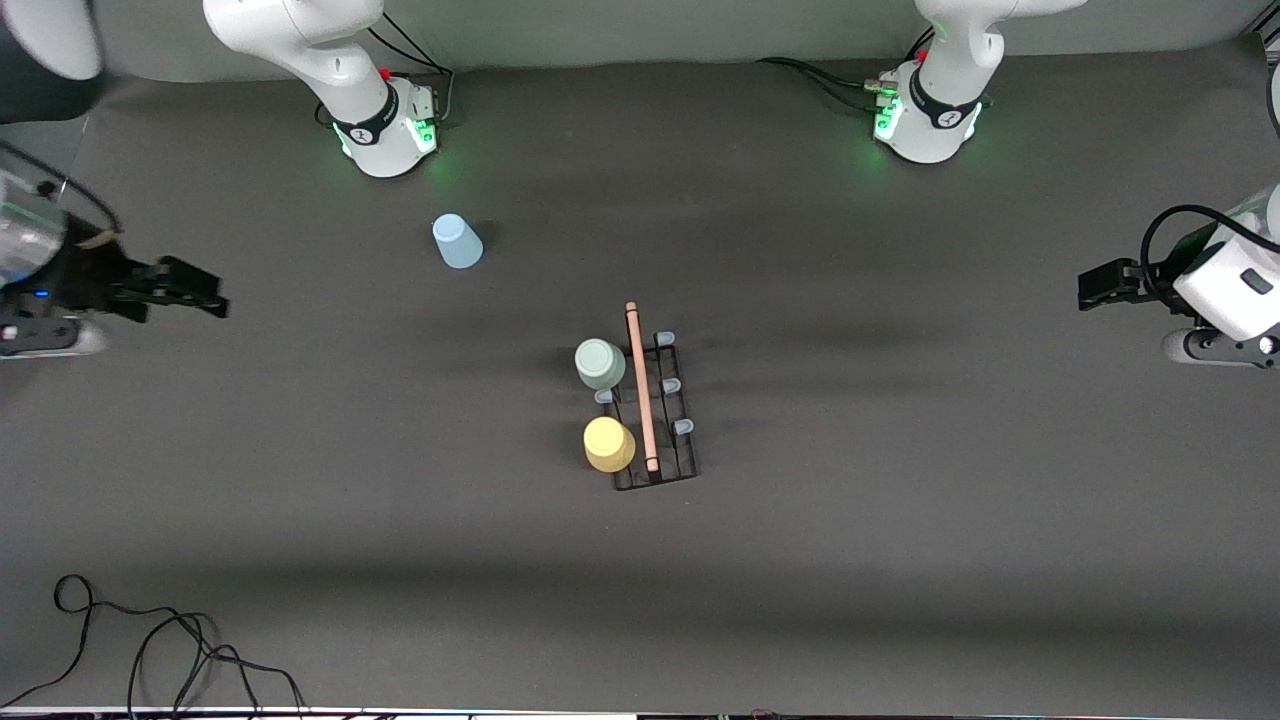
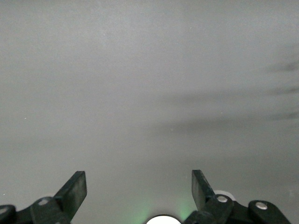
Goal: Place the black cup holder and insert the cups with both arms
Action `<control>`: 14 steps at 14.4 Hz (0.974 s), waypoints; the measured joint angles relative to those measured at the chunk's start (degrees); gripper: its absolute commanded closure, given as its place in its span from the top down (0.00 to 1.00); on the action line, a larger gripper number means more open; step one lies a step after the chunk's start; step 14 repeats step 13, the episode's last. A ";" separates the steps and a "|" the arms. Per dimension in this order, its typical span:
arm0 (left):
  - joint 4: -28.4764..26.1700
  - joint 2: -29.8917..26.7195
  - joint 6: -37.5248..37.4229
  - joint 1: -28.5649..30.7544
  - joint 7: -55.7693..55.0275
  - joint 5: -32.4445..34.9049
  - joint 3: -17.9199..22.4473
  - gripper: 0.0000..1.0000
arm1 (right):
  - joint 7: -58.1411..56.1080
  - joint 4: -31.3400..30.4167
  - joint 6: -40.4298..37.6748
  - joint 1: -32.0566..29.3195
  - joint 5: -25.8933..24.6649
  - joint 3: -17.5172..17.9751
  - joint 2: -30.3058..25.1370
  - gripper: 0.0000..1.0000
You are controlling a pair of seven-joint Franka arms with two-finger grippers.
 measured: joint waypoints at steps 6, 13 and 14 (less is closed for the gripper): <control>0.00 0.00 0.00 0.01 0.00 0.00 0.01 1.00 | -0.89 0.19 0.12 -6.38 -2.19 4.75 -0.09 1.00; 0.00 0.00 0.00 0.01 0.00 0.00 0.01 1.00 | -0.89 0.30 0.21 -6.22 -2.49 5.34 -0.36 1.00; 0.00 0.00 0.00 0.01 0.00 0.00 0.01 1.00 | -0.89 0.30 0.21 -6.22 -2.49 5.34 -0.36 1.00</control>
